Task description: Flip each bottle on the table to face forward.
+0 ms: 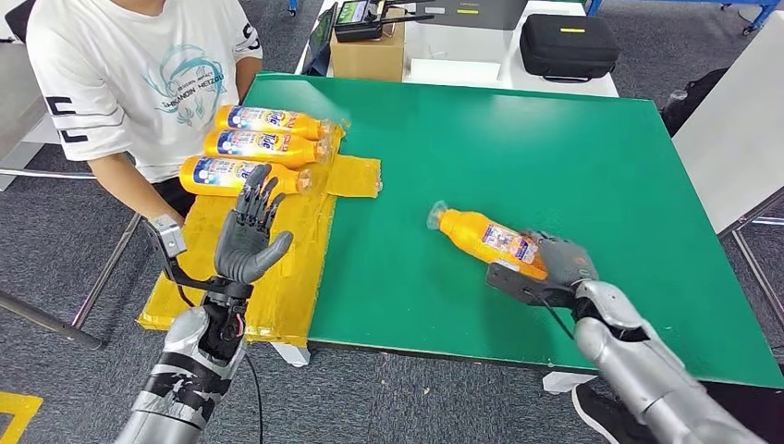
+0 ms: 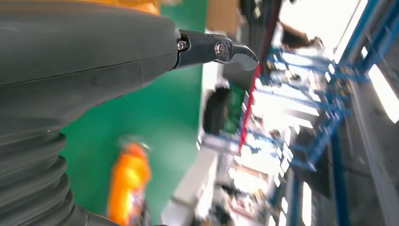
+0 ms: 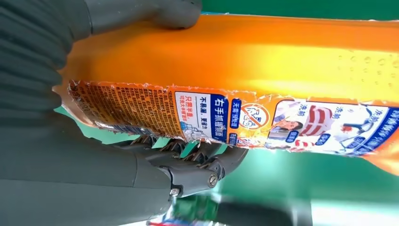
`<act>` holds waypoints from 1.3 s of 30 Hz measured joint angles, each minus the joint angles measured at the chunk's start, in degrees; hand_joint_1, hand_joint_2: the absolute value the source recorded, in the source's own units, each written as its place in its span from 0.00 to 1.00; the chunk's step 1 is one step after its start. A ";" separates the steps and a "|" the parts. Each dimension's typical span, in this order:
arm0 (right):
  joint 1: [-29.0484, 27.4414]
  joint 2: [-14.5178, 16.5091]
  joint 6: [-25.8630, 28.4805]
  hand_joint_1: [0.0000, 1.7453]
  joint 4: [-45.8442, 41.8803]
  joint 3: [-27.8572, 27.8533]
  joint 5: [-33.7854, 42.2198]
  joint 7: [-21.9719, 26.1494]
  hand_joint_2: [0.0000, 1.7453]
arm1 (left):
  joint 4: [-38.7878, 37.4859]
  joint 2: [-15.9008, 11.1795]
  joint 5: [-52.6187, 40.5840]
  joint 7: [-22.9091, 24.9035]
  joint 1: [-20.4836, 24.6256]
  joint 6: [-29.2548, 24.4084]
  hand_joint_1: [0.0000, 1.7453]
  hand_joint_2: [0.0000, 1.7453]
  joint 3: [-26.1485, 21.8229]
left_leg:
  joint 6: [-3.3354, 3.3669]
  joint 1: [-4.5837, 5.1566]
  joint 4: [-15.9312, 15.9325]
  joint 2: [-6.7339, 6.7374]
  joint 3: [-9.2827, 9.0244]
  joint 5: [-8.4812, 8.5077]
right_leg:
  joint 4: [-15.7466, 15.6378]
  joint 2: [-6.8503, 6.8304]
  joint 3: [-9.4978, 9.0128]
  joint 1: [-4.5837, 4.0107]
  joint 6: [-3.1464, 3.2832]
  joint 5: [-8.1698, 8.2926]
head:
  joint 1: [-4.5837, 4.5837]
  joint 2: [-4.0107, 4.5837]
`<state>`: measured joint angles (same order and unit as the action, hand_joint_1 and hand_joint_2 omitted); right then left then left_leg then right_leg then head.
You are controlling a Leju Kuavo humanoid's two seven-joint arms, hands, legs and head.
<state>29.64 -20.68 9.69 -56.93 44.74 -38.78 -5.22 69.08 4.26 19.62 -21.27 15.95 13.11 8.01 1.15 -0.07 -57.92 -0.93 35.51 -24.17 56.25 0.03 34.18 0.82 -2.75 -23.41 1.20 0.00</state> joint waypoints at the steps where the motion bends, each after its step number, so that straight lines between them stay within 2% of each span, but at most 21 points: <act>1: -2.74 1.66 2.66 1.00 -2.59 -3.03 -0.71 0.69 1.00 | 0.35 0.03 -0.72 0.52 -0.31 -1.47 0.00 1.00 -0.16 | -0.01 -0.02 0.00 0.00 0.03 -0.01 | 0.00 0.00 0.05 -0.02 0.01 -0.01 | 0.02 0.00; 4: -9.72 7.41 7.88 1.00 -9.65 -10.70 -0.23 4.75 1.00 | 0.30 0.30 -2.36 1.51 -0.34 -5.86 0.00 1.00 -0.14 | -0.04 -0.06 0.01 -0.05 0.10 -0.02 | 0.00 -0.03 0.17 -0.04 0.05 -0.05 | 0.03 0.01; 8: -14.95 13.26 10.95 1.00 -15.19 -16.56 1.34 8.02 1.00 | -1.08 0.69 -3.72 1.76 0.76 -9.68 0.00 1.00 0.54 | -0.04 -0.07 0.03 -0.04 0.11 -0.02 | 0.01 -0.05 0.18 -0.04 0.07 -0.06 | 0.01 0.01; 12: -17.56 17.24 13.36 1.00 -17.51 -19.37 4.31 11.73 1.00 | -3.28 0.93 -4.47 3.28 2.62 -12.19 0.00 1.00 1.94 | -0.01 0.00 0.03 -0.01 0.11 0.01 | 0.00 -0.05 0.15 0.03 0.05 -0.03 | -0.01 0.01; 17: -17.73 21.58 14.57 1.00 -17.70 -19.38 8.15 16.35 1.00 | -7.61 1.57 -2.74 5.37 6.12 -10.89 0.00 1.00 4.81 | 0.01 0.03 0.01 0.01 0.10 0.04 | 0.00 -0.04 0.15 0.06 0.03 0.00 | 0.01 0.01; 25: -15.48 23.88 14.48 1.00 -15.10 -18.05 9.22 18.47 1.00 | -11.10 2.06 -0.46 6.74 9.28 -8.87 0.00 1.00 8.09 | 0.01 0.02 0.01 0.02 0.11 0.03 | 0.01 -0.04 0.16 0.04 0.02 0.00 | 0.01 0.00; 31: -10.36 24.92 14.11 1.00 -8.74 -14.87 7.51 20.96 1.00 | -12.09 2.24 3.52 9.13 11.27 -4.46 0.00 1.00 10.97 | 0.01 0.02 0.01 0.01 0.11 0.04 | 0.01 -0.05 0.15 0.05 0.02 0.00 | 0.00 0.00; 39: -6.13 25.39 11.68 1.00 -1.59 -11.16 5.37 22.36 1.00 | -11.52 2.54 5.15 10.73 12.61 -4.01 0.00 1.00 14.78 | 0.00 0.02 0.00 0.00 0.11 0.05 | 0.02 -0.05 0.15 0.05 0.02 0.00 | 0.00 0.00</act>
<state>23.52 4.72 21.37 -58.52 33.58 -33.41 17.14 57.56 6.80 24.77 -10.55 28.56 9.10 22.79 1.15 -0.05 -57.91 -0.93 35.62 -24.12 56.27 -0.02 34.32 0.87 -2.73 -23.41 1.20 0.00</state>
